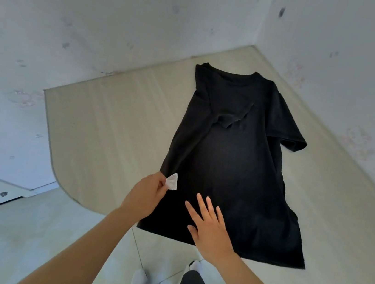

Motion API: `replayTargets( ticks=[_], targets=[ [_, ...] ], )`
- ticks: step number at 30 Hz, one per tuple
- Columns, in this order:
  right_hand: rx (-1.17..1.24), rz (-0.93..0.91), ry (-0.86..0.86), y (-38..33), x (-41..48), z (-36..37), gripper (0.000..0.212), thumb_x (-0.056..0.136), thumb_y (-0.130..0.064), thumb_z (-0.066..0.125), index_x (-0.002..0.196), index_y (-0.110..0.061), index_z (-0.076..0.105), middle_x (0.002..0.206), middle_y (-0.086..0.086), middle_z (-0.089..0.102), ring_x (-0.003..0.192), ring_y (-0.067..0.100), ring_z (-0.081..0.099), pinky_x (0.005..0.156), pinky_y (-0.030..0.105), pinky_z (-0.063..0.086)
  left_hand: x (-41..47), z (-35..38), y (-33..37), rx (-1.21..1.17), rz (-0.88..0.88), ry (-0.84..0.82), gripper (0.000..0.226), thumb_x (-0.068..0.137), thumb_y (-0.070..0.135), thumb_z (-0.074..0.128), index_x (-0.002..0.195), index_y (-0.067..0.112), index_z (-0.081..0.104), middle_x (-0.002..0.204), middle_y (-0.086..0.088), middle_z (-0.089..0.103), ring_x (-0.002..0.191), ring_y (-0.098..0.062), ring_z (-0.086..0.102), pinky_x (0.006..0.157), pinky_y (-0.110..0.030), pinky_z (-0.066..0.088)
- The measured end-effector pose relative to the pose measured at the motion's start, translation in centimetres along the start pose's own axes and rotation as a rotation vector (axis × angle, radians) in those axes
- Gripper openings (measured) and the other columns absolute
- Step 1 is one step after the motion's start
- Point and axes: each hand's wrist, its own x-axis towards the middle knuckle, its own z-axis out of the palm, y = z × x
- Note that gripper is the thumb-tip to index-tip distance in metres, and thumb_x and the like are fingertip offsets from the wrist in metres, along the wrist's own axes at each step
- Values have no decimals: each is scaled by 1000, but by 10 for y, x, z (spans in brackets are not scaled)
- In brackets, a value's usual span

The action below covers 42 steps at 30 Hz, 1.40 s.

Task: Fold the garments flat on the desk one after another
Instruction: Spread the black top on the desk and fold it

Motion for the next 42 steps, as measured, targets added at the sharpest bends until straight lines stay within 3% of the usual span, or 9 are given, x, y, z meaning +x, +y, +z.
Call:
replayTargets(
  ticks=[3,6,9,17,20,23,27,30,42],
  targets=[
    [273,8,-11,-9,-6,-2,49,102,-24,40,149,-29,30,158,-8,8,145,12,0,118,30,2,-11,7,32,-78,165,-34,10,98,27,49,97,20,55,74,10,56,66,-7,53,65,-23,44],
    [845,367,117,-16,-11,-15,30,102,-13,39,122,-20,60,129,-6,58,125,5,46,112,28,34,-21,34,25,37,246,-198,22,101,31,41,108,22,60,97,8,57,83,-9,56,80,-25,47],
    [1191,634,42,-10,-5,-32,20,102,-21,42,113,-19,58,99,-2,70,97,12,63,87,31,53,-26,44,1,81,215,-234,22,101,22,43,114,20,61,103,5,51,84,-13,57,83,-26,47],
    [966,663,-297,-13,-7,-31,12,83,-17,72,73,-14,66,64,-1,58,46,7,52,47,17,42,-48,36,-24,75,184,-293,34,91,26,61,123,32,50,92,10,48,78,-6,48,71,-16,44],
    [988,759,-375,-3,6,-57,10,87,-5,63,77,-7,64,66,4,57,46,10,50,43,17,39,-51,37,-24,64,194,-266,30,94,29,58,123,32,52,97,11,48,88,-6,47,80,-17,45],
    [1124,798,-138,26,45,-91,9,93,-4,55,88,-8,61,74,7,58,48,9,53,48,18,44,-47,39,-24,52,181,-209,21,95,29,55,117,31,56,102,13,50,95,-5,47,84,-17,45],
    [1313,736,96,74,119,-129,27,95,-12,56,122,-5,54,110,12,61,87,18,57,89,37,53,-40,43,-26,94,178,-81,34,93,32,58,126,34,51,123,17,47,108,-2,47,95,-12,37],
    [1348,653,143,95,172,-137,59,94,-17,61,144,-22,30,132,6,47,112,21,53,93,35,50,-25,44,-21,149,211,-46,50,95,39,53,143,35,37,145,18,35,132,-4,36,108,-18,23],
    [1045,794,396,142,288,-139,90,76,-23,80,146,-35,25,142,7,24,110,25,47,89,34,47,113,33,18,293,205,-131,100,80,57,65,154,29,4,161,7,-5,148,-14,-4,119,-33,4]
  ],
)
